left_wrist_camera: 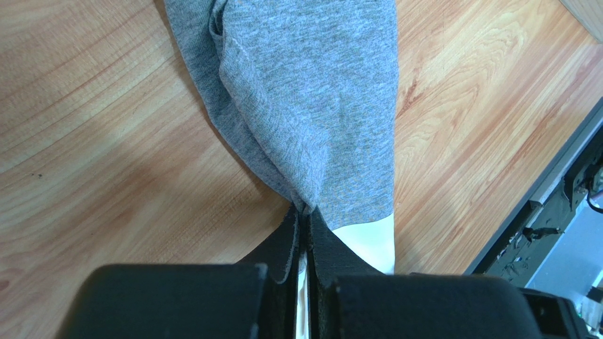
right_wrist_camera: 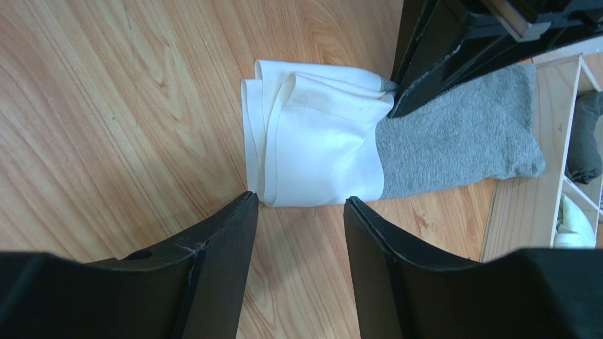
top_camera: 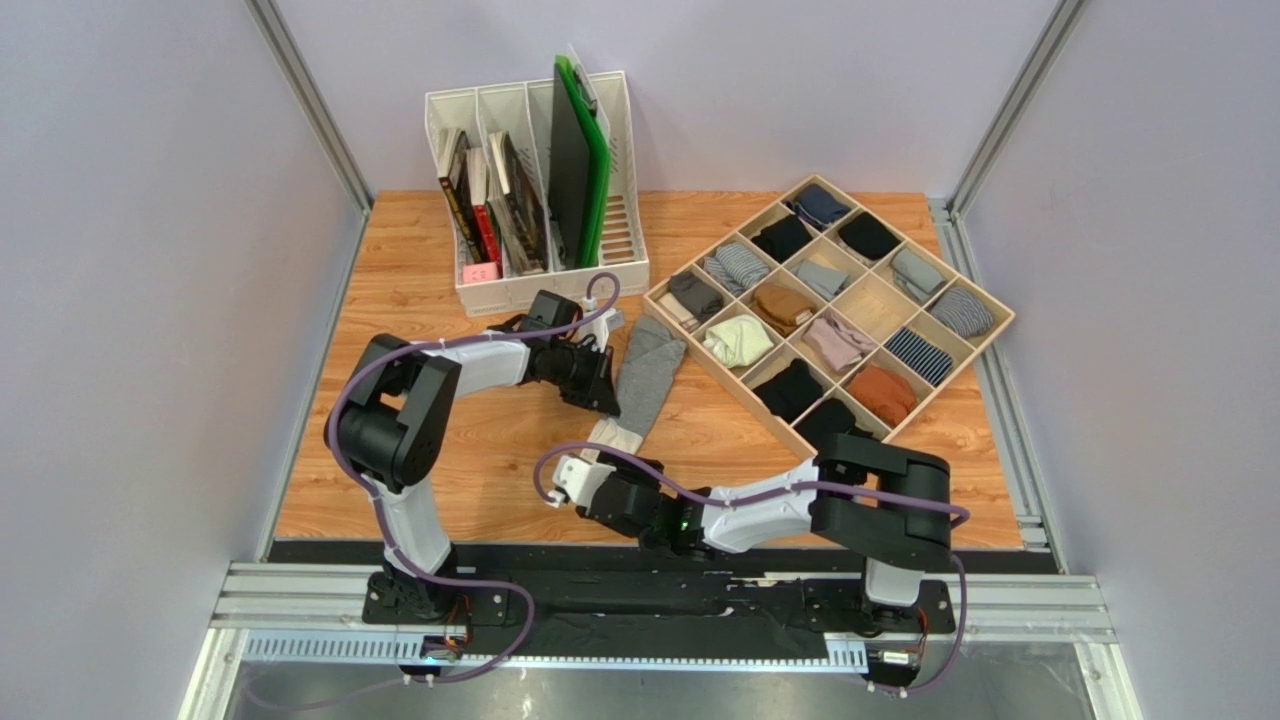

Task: Roll the underwear
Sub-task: Roll the underwear to the center of the board.

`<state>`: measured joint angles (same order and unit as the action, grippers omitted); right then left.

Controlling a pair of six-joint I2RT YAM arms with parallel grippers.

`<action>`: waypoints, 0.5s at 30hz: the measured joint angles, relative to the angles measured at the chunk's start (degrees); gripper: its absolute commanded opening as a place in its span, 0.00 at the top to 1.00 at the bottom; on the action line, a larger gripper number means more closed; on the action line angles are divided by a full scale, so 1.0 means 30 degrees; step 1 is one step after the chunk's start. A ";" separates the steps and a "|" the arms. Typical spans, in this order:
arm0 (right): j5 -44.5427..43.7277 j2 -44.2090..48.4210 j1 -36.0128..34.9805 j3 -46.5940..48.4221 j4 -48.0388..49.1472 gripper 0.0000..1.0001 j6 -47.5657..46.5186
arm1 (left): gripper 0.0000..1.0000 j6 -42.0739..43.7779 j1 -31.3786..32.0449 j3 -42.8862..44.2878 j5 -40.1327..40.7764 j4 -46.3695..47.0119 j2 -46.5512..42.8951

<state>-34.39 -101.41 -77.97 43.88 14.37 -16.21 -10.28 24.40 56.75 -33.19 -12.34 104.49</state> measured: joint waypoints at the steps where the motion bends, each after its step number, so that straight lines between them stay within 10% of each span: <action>1: 0.0007 -0.0182 0.0000 0.0160 0.0080 0.47 -0.0073 | 1.00 0.0000 -0.0007 0.0000 -0.0007 0.0000 0.0000; 10: -0.0022 -0.1231 0.0000 0.0729 0.1035 0.64 -0.0634 | 1.00 0.0000 -0.0022 0.0000 -0.0066 -0.0007 0.0000; 15: -0.0022 -0.1596 0.0015 0.1035 0.0714 0.95 -0.0444 | 1.00 0.0000 -0.0022 0.0000 -0.0073 -0.0007 0.0000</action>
<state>-34.46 -106.19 -77.93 46.98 16.51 -17.54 -10.28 24.34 56.75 -33.41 -12.36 104.49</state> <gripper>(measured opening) 0.222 0.008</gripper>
